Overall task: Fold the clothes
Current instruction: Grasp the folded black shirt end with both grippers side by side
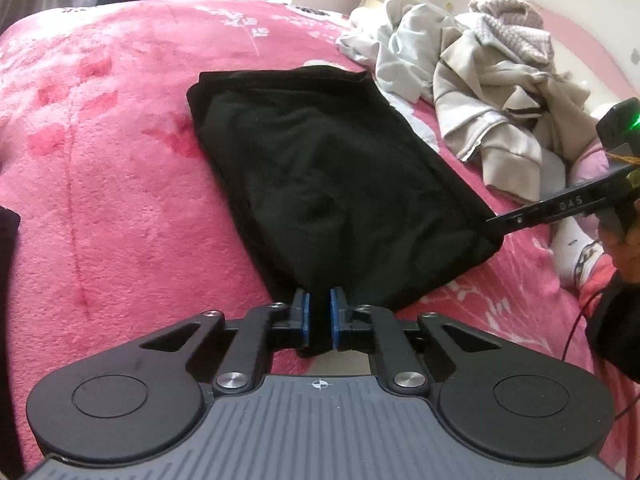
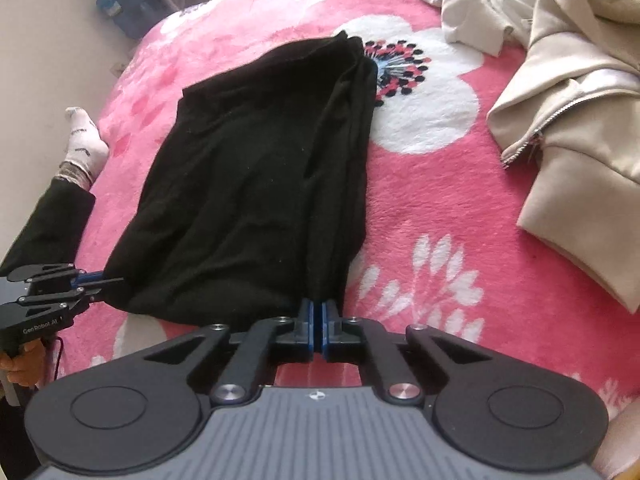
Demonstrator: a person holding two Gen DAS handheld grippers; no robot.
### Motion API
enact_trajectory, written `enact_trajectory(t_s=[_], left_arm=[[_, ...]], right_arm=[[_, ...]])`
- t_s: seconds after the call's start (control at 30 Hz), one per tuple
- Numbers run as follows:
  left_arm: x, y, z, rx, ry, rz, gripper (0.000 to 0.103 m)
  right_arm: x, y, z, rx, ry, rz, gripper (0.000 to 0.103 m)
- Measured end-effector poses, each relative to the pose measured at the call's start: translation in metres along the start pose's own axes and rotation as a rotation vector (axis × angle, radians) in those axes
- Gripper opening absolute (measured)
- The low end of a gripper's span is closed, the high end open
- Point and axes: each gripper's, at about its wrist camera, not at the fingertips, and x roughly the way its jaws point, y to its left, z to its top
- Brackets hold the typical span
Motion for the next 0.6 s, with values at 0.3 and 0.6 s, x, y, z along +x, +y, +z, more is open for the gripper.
enact_trajectory(t_s=[0.3, 0.6], left_arm=[[0.002, -0.003, -0.002, 0.024, -0.002, 0.034, 0.05], [0.012, -0.014, -0.005, 0.073, 0.048, 0.033, 0.005]], right_arm=[[-0.003, -0.013, -0.005, 0.036, -0.023, 0.04, 0.051], [0.013, 0.001, -0.008, -0.038, 0.068, 0.048, 0.006]])
